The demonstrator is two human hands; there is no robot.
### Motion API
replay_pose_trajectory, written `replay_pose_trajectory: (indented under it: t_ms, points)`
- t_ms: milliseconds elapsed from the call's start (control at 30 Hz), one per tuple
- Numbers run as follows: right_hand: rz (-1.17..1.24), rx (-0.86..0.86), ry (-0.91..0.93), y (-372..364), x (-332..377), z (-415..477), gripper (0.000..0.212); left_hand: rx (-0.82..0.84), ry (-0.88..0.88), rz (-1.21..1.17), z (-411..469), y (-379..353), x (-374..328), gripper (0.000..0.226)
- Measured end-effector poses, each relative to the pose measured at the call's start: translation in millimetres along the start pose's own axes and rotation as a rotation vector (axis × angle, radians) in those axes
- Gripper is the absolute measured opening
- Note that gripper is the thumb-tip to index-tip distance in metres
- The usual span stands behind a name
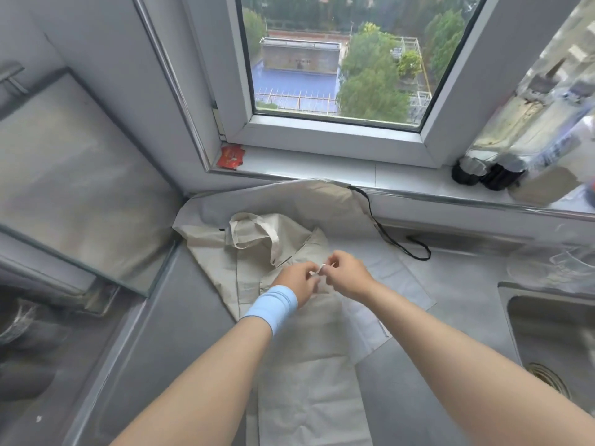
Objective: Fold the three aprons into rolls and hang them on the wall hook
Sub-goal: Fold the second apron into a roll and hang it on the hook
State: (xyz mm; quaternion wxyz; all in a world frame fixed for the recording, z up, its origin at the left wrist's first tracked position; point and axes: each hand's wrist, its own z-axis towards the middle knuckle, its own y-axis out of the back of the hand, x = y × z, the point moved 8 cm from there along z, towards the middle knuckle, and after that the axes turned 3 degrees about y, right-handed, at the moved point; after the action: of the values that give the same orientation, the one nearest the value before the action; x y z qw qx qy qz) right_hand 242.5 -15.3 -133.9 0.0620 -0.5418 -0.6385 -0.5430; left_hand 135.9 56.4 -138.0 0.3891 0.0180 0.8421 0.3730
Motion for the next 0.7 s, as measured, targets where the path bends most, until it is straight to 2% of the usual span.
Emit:
replay_pose_trajectory:
  t_ms: [33, 100, 167, 200, 233, 300, 367, 400, 433, 500, 567, 633, 700]
  points:
    - [0.055, 0.056, -0.024, -3, 2, -3, 0.010, -0.034, 0.000, -0.065, -2, 11, -2, 0.018]
    - [-0.019, 0.128, -0.033, -5, 4, -7, 0.012, -0.152, 0.027, -0.202, -7, 38, -1, 0.025]
    - [-0.098, 0.107, -0.054, -2, 6, -12, 0.020, -0.284, 0.066, -0.322, -15, 65, 11, 0.031]
    - [-0.017, 0.103, -0.075, -4, 9, -17, 0.022, -0.300, 0.082, -0.368, -19, 75, 17, 0.035]
    - [0.124, 0.129, -0.109, -11, 10, -20, 0.021, -0.252, 0.114, -0.377, -21, 77, 24, 0.038]
    - [0.336, 0.297, -0.190, -32, 16, -31, 0.017, 0.037, 0.220, -0.227, -29, 62, 35, 0.039]
    - [0.307, 0.522, -0.230, -57, 22, -47, 0.013, 0.413, 0.328, 0.095, -54, 42, 47, 0.034]
    - [0.222, 0.604, -0.241, -64, 23, -55, 0.009, 0.510, 0.356, 0.189, -65, 37, 51, 0.035]
    - [0.141, 0.649, -0.260, -68, 22, -60, 0.006, 0.518, 0.364, 0.202, -68, 38, 52, 0.039]
    - [0.061, 0.601, -0.279, -66, 23, -51, 0.018, 0.321, 0.317, 0.072, -53, 52, 49, 0.051]
    - [-0.049, 0.379, -0.169, -48, 31, -22, 0.034, 0.024, 0.239, -0.056, -35, 79, 43, 0.048]
    - [-0.144, 0.147, -0.022, -29, 47, 5, 0.040, -0.181, 0.133, 0.067, -19, 102, 34, 0.044]
    - [-0.108, 0.067, 0.071, -22, 63, 20, 0.038, -0.253, -0.008, 0.348, -6, 107, 20, 0.052]
